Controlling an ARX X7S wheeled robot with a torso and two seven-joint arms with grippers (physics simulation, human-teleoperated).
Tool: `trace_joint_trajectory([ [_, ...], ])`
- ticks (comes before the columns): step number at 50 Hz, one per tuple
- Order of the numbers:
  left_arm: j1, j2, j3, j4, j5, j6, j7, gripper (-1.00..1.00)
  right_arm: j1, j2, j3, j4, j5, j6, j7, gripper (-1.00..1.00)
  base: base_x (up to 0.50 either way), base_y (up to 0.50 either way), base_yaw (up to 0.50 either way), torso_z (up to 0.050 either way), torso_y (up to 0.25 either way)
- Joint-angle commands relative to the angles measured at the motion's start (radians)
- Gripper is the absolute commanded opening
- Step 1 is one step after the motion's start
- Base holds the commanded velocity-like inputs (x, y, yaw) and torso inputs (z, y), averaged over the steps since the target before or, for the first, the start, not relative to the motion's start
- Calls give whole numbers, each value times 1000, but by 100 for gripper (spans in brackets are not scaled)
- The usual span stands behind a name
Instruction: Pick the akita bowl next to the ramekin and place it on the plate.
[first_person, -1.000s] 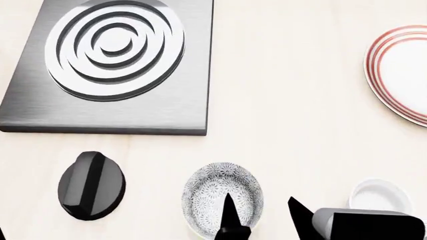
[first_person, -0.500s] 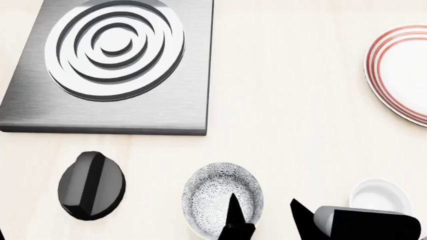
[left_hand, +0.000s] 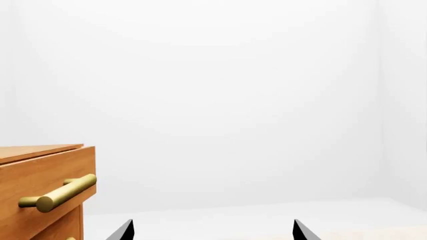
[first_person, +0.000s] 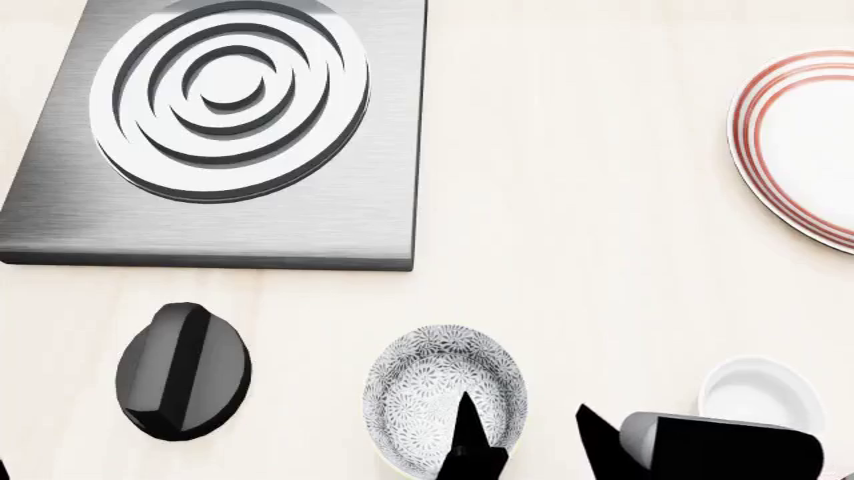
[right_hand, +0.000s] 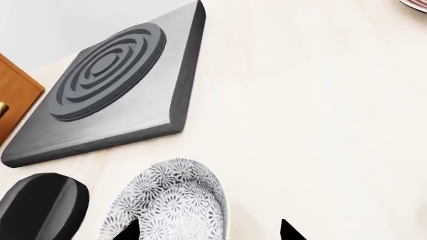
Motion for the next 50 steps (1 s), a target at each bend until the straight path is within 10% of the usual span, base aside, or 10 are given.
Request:
trace_joint_trajectory([
  [1, -3, 0, 2, 0, -1, 1, 0, 100, -4, -12, -2, 31, 6, 1, -16, 100, 0, 0, 0, 0, 0],
  [50, 9, 0, -6, -1, 2, -3, 3, 100, 0, -64, -7, 139, 22, 17, -76, 100, 0, 0, 0, 0, 0],
])
